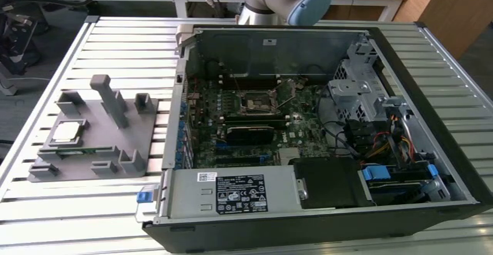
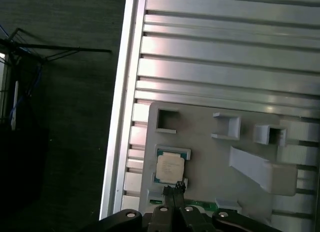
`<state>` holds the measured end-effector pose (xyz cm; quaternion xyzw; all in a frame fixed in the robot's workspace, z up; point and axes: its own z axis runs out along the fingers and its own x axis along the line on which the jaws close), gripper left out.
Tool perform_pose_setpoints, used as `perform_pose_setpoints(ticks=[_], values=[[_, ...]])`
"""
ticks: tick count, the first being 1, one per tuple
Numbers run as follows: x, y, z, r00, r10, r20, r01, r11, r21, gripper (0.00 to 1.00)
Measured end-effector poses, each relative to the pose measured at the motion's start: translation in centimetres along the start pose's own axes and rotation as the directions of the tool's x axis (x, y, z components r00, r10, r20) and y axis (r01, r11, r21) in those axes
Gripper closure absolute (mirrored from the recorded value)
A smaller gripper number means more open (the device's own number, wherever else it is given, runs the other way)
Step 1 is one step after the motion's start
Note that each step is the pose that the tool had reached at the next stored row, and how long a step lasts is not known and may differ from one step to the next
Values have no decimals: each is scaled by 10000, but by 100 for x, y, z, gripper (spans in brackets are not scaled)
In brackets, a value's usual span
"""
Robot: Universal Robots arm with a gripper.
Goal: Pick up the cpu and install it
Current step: 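Pick up the cpu and move it towards the insertion slot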
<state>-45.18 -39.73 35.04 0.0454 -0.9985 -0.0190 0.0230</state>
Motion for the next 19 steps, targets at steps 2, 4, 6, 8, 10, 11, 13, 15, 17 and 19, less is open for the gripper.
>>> perform_pose_setpoints(ticks=[2, 4, 6, 8, 10, 11, 13, 15, 17, 19], values=[[3, 0, 13, 10000, 65, 4, -65, 10000, -4, 89], [5, -3, 29, 10000, 69, 2, -69, 10000, -3, 89], [4, -7, 49, 10000, 70, 2, -70, 10000, -3, 89], [7, -28, 60, 10000, 69, 1, -69, 10000, -4, 89], [10, -37, 67, 10000, 69, 3, -69, 10000, -5, 89], [10, -38, 73, 10000, 70, 4, -70, 10000, -5, 83], [13, -41, 87, 10000, 94, 3, -94, 10000, -2, 77], [17, -42, 109, 9999, 139, 11, -139, 9999, 10, 71], [17, -42, 137, 9997, 224, 15, -224, 9997, 28, 59], [16, -44, 169, 9992, 404, 25, -404, 9992, 38, 53]])
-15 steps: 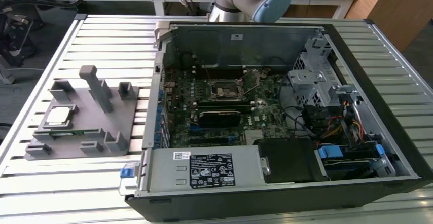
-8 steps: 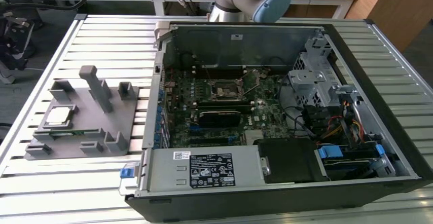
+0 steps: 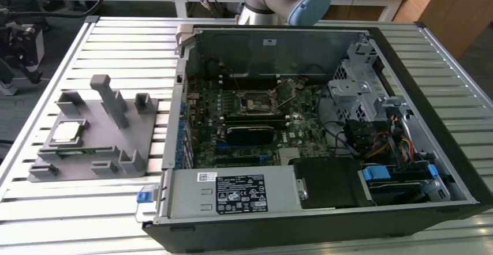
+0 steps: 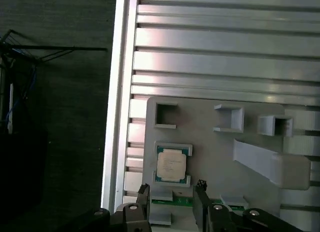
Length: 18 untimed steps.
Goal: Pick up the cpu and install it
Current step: 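Pick up the cpu and move it towards the insertion slot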
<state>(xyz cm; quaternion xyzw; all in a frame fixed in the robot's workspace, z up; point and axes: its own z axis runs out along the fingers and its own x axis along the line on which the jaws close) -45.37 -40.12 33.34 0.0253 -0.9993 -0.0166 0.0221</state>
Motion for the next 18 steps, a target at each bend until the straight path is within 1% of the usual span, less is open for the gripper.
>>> perform_pose_setpoints(ticks=[3, 6, 8, 9, 10, 11, 12, 15, 18], values=[[2, -1, 49, 9993, 371, 26, -371, 9993, -2, 53], [9, -6, 83, 9993, 375, 26, -375, 9993, -2, 52], [8, -9, 105, 9993, 366, 26, -366, 9993, -2, 40], [9, -11, 117, 9993, 363, 25, -363, 9993, -1, 40], [9, -16, 130, 9994, 358, 26, -358, 9994, -2, 35], [11, -25, 142, 9994, 352, 23, -352, 9994, 0, 35], [14, -40, 153, 9994, 333, 24, -333, 9994, 0, 28], [18, -69, 193, 9998, 194, 26, -194, 9998, -5, 28], [18, -75, 238, 9999, 135, 25, -135, 9999, -46, 28]])
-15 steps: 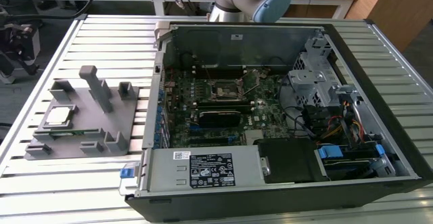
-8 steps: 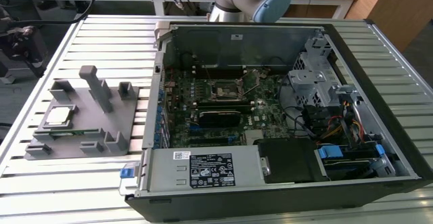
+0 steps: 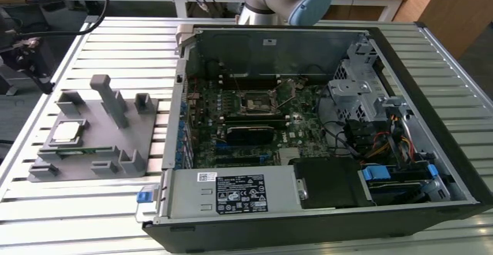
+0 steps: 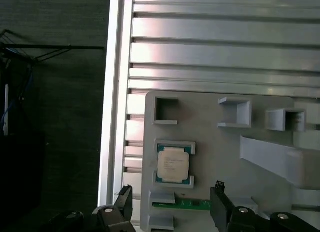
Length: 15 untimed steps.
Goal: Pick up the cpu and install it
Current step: 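Pick up the cpu and move it towards the insertion slot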
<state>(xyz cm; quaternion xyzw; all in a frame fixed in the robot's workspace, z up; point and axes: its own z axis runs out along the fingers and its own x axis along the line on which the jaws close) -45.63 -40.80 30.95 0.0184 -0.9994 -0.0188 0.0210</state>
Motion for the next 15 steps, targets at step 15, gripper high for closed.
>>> perform_pose_setpoints(ticks=[15], values=[[-5, -7, 128, 10000, -10, 9, 10, 9999, -152, 28]])
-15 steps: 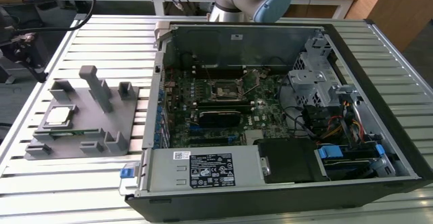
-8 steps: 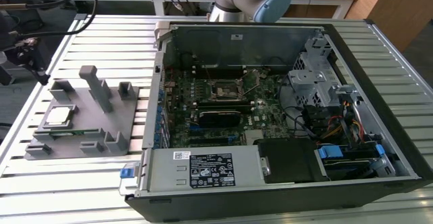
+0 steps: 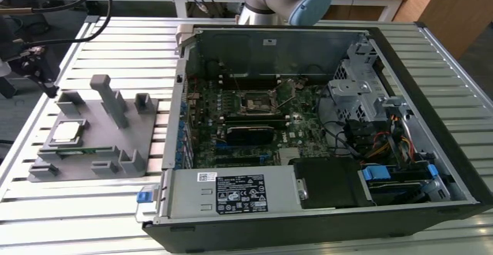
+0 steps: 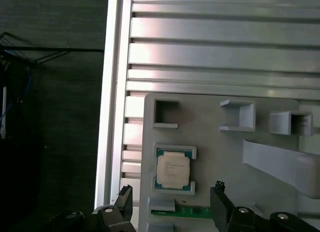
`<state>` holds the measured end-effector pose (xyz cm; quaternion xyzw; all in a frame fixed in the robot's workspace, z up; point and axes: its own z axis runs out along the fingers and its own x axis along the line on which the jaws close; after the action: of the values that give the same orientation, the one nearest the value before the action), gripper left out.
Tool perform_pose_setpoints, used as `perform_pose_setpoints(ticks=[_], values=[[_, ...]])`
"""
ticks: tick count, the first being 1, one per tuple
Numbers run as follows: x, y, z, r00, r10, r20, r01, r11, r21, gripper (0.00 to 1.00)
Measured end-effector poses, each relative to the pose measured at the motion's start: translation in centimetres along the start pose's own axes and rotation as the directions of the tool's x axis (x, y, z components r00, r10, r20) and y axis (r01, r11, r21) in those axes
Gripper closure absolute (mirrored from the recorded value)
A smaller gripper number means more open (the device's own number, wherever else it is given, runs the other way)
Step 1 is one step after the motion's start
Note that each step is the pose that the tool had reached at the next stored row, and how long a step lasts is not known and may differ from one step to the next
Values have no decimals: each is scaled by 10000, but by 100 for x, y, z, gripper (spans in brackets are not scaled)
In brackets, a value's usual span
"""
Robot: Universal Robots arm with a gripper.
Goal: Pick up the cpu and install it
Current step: 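Pick up the cpu and move it towards the insertion slot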
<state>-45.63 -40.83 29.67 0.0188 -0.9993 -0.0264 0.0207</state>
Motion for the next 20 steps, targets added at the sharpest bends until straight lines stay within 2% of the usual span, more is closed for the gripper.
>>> perform_pose_setpoints(ticks=[20], values=[[-8, -23, 216, 10000, 4, 1, -4, 10000, 0, 27]])
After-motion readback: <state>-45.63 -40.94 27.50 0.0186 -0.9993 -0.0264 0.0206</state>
